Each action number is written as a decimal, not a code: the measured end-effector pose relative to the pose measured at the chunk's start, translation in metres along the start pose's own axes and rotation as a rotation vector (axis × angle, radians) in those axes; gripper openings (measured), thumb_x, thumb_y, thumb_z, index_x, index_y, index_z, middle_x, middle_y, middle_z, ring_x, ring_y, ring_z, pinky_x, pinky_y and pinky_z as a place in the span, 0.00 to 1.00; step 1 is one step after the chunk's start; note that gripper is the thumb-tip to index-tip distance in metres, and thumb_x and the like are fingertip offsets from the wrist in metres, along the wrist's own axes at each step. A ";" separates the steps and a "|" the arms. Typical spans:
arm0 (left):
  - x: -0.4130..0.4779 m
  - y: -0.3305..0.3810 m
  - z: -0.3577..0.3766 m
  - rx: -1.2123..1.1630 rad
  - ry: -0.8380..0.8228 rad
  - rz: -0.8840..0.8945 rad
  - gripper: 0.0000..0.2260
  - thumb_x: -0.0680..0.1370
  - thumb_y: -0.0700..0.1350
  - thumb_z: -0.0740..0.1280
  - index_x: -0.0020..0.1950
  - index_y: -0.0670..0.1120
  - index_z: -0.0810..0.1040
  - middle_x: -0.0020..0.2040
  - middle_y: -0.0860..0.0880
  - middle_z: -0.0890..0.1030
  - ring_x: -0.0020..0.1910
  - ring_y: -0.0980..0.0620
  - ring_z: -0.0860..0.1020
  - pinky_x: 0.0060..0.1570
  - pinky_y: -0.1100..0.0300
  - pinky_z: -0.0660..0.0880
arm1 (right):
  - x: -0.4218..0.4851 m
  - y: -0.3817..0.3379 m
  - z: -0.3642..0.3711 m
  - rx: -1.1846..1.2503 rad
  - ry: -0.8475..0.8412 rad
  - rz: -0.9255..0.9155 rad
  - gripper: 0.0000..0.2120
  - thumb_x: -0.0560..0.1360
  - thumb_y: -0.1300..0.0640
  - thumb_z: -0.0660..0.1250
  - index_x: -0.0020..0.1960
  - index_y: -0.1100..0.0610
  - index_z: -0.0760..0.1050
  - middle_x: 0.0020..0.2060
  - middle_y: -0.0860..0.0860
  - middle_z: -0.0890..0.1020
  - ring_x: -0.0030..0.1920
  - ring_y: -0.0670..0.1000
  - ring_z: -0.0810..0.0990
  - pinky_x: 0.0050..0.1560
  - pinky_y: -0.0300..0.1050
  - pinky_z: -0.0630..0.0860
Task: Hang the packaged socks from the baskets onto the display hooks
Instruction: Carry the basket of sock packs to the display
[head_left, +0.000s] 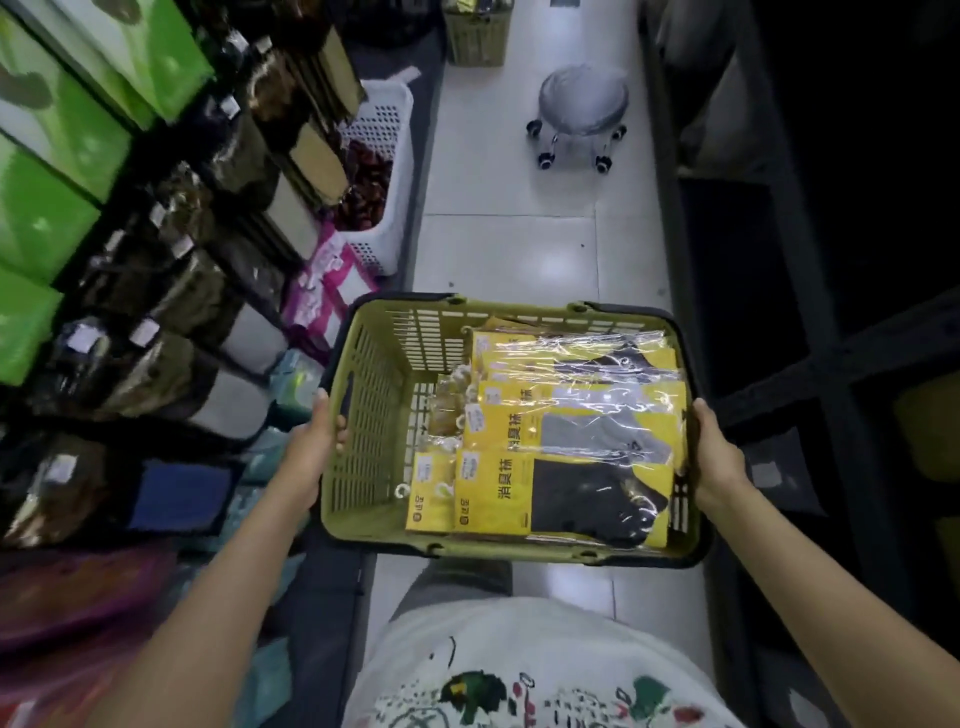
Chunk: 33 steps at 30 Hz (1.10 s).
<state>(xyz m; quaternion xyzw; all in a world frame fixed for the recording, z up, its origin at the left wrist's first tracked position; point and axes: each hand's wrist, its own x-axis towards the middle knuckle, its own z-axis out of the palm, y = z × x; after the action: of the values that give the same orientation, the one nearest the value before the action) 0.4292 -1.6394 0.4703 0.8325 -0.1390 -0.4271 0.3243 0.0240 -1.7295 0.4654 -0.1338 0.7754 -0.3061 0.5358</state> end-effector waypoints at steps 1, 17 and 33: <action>0.022 0.023 0.006 -0.002 -0.011 0.005 0.25 0.78 0.65 0.52 0.38 0.46 0.74 0.36 0.48 0.76 0.37 0.49 0.74 0.48 0.53 0.70 | 0.011 -0.020 0.017 0.000 0.013 0.002 0.29 0.71 0.36 0.66 0.55 0.61 0.77 0.38 0.52 0.80 0.36 0.51 0.78 0.34 0.43 0.72; 0.300 0.378 0.144 0.020 -0.038 0.040 0.26 0.79 0.64 0.52 0.35 0.45 0.74 0.33 0.47 0.75 0.34 0.48 0.73 0.48 0.52 0.72 | 0.219 -0.369 0.227 0.055 0.067 -0.014 0.29 0.69 0.37 0.69 0.56 0.61 0.75 0.44 0.55 0.82 0.46 0.57 0.81 0.58 0.55 0.77; 0.554 0.668 0.238 -0.025 0.008 0.017 0.26 0.78 0.65 0.52 0.38 0.47 0.77 0.39 0.49 0.79 0.44 0.47 0.76 0.54 0.50 0.71 | 0.398 -0.692 0.448 0.010 0.050 -0.056 0.33 0.70 0.39 0.69 0.64 0.62 0.74 0.56 0.56 0.81 0.54 0.58 0.80 0.60 0.52 0.76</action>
<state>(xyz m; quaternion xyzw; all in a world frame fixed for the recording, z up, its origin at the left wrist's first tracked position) 0.5991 -2.5234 0.4650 0.8288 -0.1397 -0.4227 0.3389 0.1946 -2.6282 0.4884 -0.1451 0.7831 -0.3281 0.5080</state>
